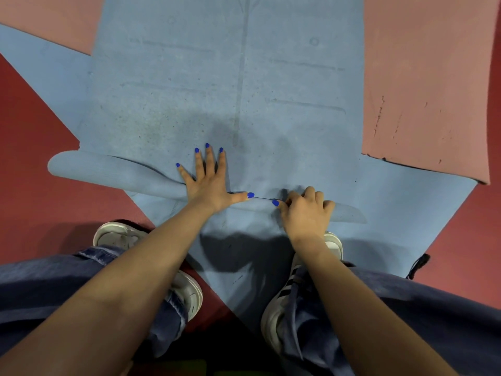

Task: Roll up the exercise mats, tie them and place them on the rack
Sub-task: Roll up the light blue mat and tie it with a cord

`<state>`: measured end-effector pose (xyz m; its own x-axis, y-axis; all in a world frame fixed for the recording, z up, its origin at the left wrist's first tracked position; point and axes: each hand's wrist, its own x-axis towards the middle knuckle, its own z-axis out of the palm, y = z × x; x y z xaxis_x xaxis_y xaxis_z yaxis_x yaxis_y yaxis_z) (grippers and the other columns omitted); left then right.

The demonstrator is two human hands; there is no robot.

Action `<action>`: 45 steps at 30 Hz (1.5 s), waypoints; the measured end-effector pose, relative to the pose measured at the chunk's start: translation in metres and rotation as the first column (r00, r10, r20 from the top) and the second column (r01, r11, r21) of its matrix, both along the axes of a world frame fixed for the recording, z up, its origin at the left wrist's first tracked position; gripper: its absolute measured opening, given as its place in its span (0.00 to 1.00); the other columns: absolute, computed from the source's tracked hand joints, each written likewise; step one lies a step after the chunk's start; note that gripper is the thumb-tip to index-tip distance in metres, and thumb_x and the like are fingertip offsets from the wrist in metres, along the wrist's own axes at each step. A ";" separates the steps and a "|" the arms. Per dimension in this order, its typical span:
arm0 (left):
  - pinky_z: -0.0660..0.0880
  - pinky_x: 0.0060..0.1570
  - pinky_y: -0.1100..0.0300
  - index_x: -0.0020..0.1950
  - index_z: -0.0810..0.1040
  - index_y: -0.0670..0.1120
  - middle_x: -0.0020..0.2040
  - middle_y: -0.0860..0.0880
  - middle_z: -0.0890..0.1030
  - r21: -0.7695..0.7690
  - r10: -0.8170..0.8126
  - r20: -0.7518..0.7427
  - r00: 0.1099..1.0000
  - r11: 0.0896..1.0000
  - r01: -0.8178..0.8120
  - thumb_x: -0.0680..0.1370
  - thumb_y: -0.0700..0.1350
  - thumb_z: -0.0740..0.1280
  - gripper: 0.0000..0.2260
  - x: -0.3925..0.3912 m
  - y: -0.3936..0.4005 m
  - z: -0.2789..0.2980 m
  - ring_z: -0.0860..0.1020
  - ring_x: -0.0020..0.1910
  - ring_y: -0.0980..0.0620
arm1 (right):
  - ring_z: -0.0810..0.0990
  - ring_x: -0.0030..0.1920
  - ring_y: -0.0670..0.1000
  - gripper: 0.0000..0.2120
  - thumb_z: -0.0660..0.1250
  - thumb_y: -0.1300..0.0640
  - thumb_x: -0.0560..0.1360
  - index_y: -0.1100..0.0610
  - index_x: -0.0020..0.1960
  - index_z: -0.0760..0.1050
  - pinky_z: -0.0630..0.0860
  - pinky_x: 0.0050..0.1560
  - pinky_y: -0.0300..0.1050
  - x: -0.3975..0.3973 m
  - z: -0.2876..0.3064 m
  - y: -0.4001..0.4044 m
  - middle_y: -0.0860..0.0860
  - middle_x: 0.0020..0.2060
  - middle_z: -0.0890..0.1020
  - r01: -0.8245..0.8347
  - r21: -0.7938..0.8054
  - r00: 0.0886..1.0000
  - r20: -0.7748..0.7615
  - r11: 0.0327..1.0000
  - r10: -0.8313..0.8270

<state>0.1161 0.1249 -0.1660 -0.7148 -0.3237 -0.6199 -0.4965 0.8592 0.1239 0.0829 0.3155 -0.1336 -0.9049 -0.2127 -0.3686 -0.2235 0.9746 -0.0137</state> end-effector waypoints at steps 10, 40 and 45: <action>0.36 0.66 0.28 0.76 0.30 0.51 0.75 0.46 0.29 -0.007 -0.004 -0.003 1.000 1.000 0.004 0.60 0.81 0.53 0.58 0.001 -0.001 -0.001 0.28 0.73 0.42 | 0.65 0.64 0.59 0.17 0.55 0.49 0.81 0.57 0.63 0.73 0.46 0.73 0.57 0.003 -0.004 0.020 0.56 0.59 0.71 0.177 0.061 0.980 0.086 0.982 -0.182; 0.37 0.67 0.29 0.79 0.42 0.52 0.79 0.48 0.37 -0.077 -0.049 -0.231 0.972 0.997 0.031 0.62 0.79 0.56 0.54 0.005 0.001 -0.009 0.34 0.76 0.43 | 0.69 0.61 0.60 0.14 0.56 0.51 0.82 0.58 0.63 0.69 0.61 0.67 0.61 -0.009 -0.017 0.028 0.55 0.59 0.73 0.122 0.172 0.983 0.116 0.978 -0.143; 0.37 0.67 0.29 0.79 0.42 0.52 0.78 0.47 0.37 -0.074 -0.049 -0.237 0.970 0.997 0.032 0.62 0.79 0.57 0.54 0.004 0.000 -0.010 0.34 0.76 0.43 | 0.68 0.57 0.57 0.23 0.57 0.38 0.77 0.57 0.52 0.76 0.58 0.60 0.52 -0.016 -0.020 0.039 0.53 0.52 0.76 0.125 0.043 0.987 0.101 0.991 -0.129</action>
